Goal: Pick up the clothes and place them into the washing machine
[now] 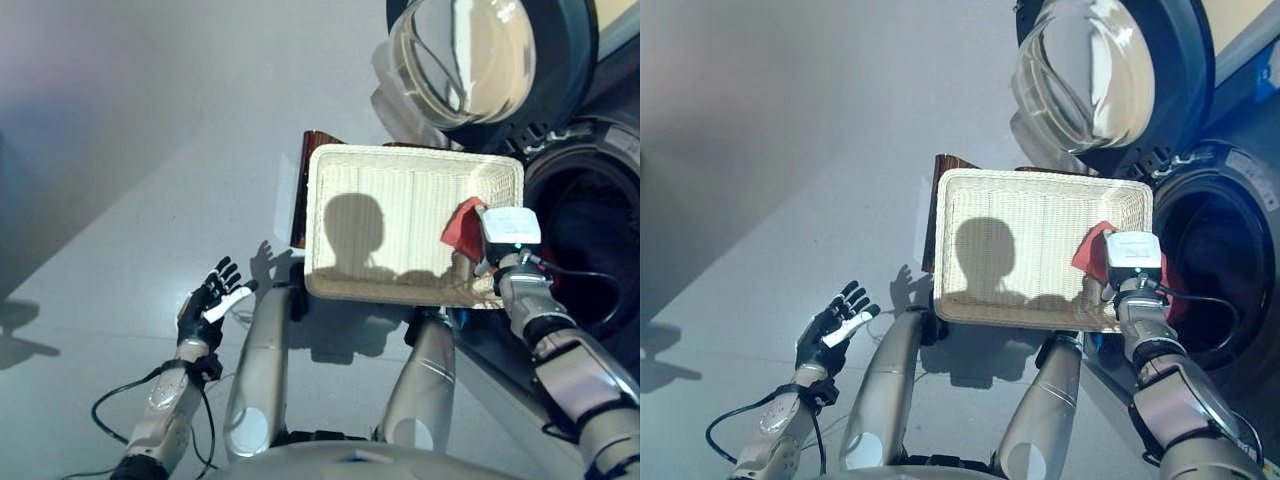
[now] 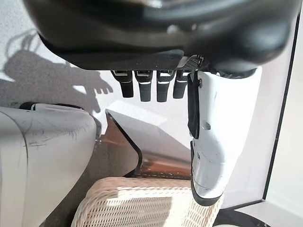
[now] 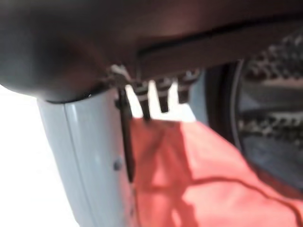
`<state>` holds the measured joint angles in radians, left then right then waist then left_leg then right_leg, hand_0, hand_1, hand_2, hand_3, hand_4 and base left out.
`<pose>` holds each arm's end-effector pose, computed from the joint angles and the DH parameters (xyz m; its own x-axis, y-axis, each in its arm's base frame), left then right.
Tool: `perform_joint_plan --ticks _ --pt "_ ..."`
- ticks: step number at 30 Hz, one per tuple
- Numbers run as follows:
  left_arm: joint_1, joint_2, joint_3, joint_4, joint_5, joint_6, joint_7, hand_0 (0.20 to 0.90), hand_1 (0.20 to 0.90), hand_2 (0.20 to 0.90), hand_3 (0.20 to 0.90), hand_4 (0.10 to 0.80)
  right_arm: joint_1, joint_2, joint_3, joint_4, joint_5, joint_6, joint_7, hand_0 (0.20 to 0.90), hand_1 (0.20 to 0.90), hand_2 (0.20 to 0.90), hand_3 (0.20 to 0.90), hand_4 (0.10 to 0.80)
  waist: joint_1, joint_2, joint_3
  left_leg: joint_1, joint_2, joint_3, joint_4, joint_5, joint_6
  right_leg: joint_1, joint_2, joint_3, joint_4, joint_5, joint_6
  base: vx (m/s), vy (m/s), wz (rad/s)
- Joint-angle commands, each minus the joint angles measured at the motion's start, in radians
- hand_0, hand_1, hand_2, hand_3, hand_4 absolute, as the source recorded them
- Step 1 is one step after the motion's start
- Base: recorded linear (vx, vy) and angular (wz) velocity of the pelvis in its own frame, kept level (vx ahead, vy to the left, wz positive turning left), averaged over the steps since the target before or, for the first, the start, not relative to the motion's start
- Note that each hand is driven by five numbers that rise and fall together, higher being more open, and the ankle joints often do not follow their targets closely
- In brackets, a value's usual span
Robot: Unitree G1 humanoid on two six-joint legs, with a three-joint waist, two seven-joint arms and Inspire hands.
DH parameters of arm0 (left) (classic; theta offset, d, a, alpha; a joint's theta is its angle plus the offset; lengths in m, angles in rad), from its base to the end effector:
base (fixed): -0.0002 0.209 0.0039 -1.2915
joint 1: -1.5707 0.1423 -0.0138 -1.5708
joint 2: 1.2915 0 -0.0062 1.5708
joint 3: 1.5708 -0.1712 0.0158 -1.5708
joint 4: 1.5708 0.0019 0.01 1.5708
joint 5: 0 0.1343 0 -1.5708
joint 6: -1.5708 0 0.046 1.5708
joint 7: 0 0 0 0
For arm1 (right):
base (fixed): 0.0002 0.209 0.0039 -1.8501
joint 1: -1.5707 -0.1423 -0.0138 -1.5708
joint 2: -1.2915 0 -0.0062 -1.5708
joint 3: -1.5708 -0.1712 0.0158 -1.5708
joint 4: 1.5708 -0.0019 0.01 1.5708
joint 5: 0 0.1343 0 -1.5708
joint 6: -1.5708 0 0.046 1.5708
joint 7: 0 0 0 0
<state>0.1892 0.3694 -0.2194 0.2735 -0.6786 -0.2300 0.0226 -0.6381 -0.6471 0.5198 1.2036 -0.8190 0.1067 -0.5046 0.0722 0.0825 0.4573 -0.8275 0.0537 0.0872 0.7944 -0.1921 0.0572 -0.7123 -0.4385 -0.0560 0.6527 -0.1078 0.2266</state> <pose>0.1412 0.2043 -0.0104 0.9543 0.0360 -0.2968 -0.1173 0.9582 -0.2609 0.2578 -0.3010 0.0469 0.9469 -0.3215 -0.0073 -0.1027 -0.2805 -0.9543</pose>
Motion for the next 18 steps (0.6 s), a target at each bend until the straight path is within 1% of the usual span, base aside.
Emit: perform_joint_plan --ticks 1,2,3,6,7,13,18 --pt "0.056 0.048 -0.005 -0.094 0.023 -0.077 0.005 0.9 0.9 0.9 0.9 0.8 -0.049 -0.045 -0.013 0.043 -0.023 0.081 -0.058 0.9 0.9 0.9 0.9 0.8 0.01 0.02 -0.052 0.006 0.064 -0.151 -0.045 0.018 -0.154 -0.034 0.001 0.033 0.055 0.022 -0.04 -0.011 0.002 0.08" --pt "0.056 0.048 -0.002 -0.094 0.024 -0.077 0.007 0.9 0.9 0.9 0.9 0.8 -0.055 -0.043 -0.022 0.053 -0.013 0.087 -0.059 0.9 0.9 0.9 0.9 0.8 0.01 0.021 -0.051 -0.006 0.061 -0.149 -0.056 0.053 -0.147 -0.043 -0.001 0.031 0.042 0.053 -0.049 -0.098 0.024 0.09" --pt "0.057 0.047 -0.002 -0.096 0.024 -0.077 0.008 0.9 0.9 0.9 0.9 0.8 -0.055 -0.039 -0.026 0.055 -0.01 0.088 -0.059 0.9 0.9 0.9 0.9 0.8 0.01 0.021 -0.051 -0.007 0.061 -0.149 -0.054 0.053 -0.148 -0.046 -0.001 0.033 0.045 0.052 -0.05 -0.099 0.02 0.06" --pt "0.058 0.044 0.002 -0.095 0.024 -0.075 0.01 0.9 0.9 0.9 0.9 0.8 -0.058 -0.023 -0.043 0.074 0.01 0.096 -0.056 0.9 0.9 0.9 0.9 0.8 0.012 0.022 -0.052 -0.011 0.062 -0.149 -0.044 0.048 -0.148 -0.052 0.0 0.035 0.058 0.047 -0.052 0.027 -0.004 -0.01" --pt "0.059 0.041 0.002 -0.093 0.025 -0.073 0.01 0.9 0.9 0.9 0.9 0.8 -0.054 -0.013 -0.05 0.084 0.025 0.094 -0.048 0.9 0.9 0.9 0.9 0.8 0.013 0.023 -0.053 -0.003 0.066 -0.153 -0.024 0.009 -0.155 -0.048 0.002 0.039 0.083 0.011 -0.045 0.081 -0.02 -0.03" --pt "0.068 0.036 0.009 -0.096 0.038 -0.058 0.01 0.9 0.9 0.9 0.9 0.8 -0.059 0.057 -0.06 0.16 0.078 0.096 -0.001 0.9 0.9 0.9 0.9 0.8 0.017 0.027 -0.045 -0.019 0.069 -0.155 -0.003 0.001 -0.154 -0.069 0.007 0.051 0.108 -0.005 -0.05 0.009 -0.004 -0.01" --pt "0.085 0.045 0.03 -0.121 0.047 -0.051 0.007 0.9 0.9 0.9 0.9 0.8 -0.062 0.103 -0.064 0.222 0.098 0.112 0.031 0.9 0.9 0.9 0.9 0.8 0.027 0.044 -0.035 -0.044 0.064 -0.152 0.023 -0.002 -0.149 -0.096 0.003 0.06 0.135 -0.01 -0.053 -0.025 0.0 -0.01"
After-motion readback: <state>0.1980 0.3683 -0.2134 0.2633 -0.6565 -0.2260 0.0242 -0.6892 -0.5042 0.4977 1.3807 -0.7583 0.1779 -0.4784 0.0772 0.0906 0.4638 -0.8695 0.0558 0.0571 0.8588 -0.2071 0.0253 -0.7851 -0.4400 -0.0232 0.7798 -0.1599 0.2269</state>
